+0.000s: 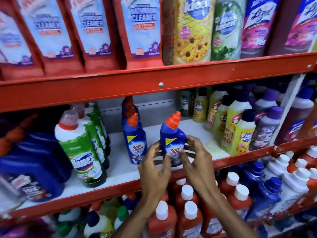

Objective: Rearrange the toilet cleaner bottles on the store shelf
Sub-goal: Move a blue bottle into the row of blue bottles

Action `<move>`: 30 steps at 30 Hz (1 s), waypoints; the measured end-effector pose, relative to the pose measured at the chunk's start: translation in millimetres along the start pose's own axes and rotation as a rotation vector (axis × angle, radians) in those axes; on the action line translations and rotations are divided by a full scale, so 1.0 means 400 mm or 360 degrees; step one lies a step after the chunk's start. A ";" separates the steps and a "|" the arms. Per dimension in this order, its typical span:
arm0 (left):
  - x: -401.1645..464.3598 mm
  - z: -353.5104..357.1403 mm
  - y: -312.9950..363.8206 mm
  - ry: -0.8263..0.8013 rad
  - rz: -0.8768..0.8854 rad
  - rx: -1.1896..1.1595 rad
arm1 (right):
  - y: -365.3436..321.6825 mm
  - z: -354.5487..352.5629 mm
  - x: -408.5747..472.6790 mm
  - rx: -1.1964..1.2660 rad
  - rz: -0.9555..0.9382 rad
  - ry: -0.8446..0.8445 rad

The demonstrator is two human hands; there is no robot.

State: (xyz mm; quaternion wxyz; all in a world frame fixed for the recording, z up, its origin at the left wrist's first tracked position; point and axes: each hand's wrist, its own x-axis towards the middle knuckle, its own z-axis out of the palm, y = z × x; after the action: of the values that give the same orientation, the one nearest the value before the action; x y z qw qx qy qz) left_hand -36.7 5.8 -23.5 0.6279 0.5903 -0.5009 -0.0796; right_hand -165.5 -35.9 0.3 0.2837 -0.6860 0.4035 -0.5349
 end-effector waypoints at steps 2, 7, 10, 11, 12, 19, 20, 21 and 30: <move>-0.005 -0.078 -0.021 0.0135 0.0013 0.0090 | -0.027 0.070 -0.019 0.0066 -0.0007 -0.0111; -0.001 -0.195 -0.057 0.0295 -0.0032 0.0197 | -0.068 0.197 -0.041 0.0130 -0.0017 -0.0264; 0.004 -0.221 -0.085 0.0326 -0.0065 0.0259 | -0.075 0.237 -0.046 0.0130 -0.0001 -0.0336; 0.002 -0.225 -0.095 0.0322 -0.0062 0.0281 | -0.073 0.244 -0.046 0.0130 0.0004 -0.0339; 0.001 -0.229 -0.101 0.0312 -0.0053 0.0302 | -0.071 0.248 -0.046 0.0132 0.0001 -0.0340; 0.003 -0.227 -0.141 0.0084 -0.0056 0.0193 | -0.042 0.266 -0.047 0.0011 0.0061 -0.0422; 0.004 -0.224 -0.145 0.0070 -0.0064 0.0185 | -0.040 0.266 -0.043 0.0009 0.0095 -0.0497; 0.003 -0.222 -0.147 0.0069 -0.0071 0.0180 | -0.040 0.267 -0.040 0.0001 0.0122 -0.0564; -0.005 -0.183 -0.136 0.0026 -0.0099 0.0073 | 0.001 0.258 -0.034 0.0135 0.0050 -0.0616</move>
State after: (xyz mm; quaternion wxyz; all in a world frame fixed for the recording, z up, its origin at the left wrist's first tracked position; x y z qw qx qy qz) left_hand 42.0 39.7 -54.8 0.6154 0.6206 -0.4789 -0.0828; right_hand -67.6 -28.9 -34.4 0.3929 -0.7572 0.3291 -0.4050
